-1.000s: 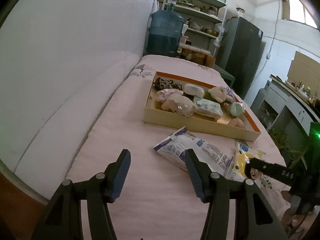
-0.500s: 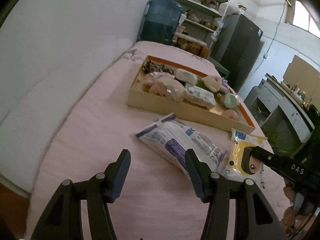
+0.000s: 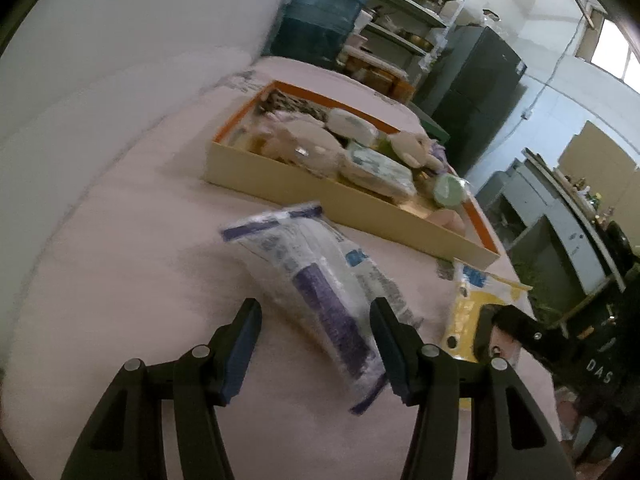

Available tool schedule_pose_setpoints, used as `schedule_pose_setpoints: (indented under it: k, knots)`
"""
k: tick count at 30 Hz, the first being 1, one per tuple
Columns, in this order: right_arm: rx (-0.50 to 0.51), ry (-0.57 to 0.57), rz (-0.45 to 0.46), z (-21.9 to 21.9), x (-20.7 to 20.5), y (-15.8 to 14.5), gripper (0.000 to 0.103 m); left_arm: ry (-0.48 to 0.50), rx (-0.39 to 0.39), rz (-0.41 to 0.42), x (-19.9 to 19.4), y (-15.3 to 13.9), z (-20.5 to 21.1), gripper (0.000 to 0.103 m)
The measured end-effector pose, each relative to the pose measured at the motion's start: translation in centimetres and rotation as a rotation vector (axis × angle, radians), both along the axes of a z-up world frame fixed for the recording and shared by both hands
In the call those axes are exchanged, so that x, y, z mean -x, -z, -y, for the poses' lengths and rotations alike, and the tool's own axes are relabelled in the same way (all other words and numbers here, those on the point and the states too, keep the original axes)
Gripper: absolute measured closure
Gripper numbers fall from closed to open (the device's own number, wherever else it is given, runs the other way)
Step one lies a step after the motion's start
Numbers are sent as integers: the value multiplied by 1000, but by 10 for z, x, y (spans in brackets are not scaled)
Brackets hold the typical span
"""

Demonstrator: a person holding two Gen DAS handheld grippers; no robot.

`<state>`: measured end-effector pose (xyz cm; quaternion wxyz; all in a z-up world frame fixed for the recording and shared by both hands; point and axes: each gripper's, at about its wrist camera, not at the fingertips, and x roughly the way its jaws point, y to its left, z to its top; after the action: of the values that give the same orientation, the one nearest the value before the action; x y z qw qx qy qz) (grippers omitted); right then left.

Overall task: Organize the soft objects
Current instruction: 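Grasp the blue-white wipe pack with the left tool while the right tool grasps the yellow cartoon pack, then carry both wipe packs over the tray box and lower them in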

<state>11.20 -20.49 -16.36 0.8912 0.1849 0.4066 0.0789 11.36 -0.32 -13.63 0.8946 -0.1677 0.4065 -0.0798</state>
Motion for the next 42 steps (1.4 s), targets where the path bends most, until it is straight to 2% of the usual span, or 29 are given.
schedule_pose_setpoints:
  k: [1,2,5,9,15,28,42]
  knots:
    - [-2,-2,0,0,0,0,91,10,9,-5,-2,1,2,54]
    - [-5,-4,1,1,0,1,91,19,11,1,-3,1,4,63]
    - [-11,-8,1,2,0,1,91,44,21,4,-3,1,10,76]
    - [-10,-17,6,2,1,-1,91,72,-13,34,1,-5,20,86]
    - [-11,-34,27,-2,4,-11,92,75,-26,68,5,-15,20,90]
    - [2,-54,86,-4,9,-39,93,75,-45,189,23,-56,11,91]
    - [32,-91,191,-9,-3,-88,93,102,-64,279,9,-100,10,91]
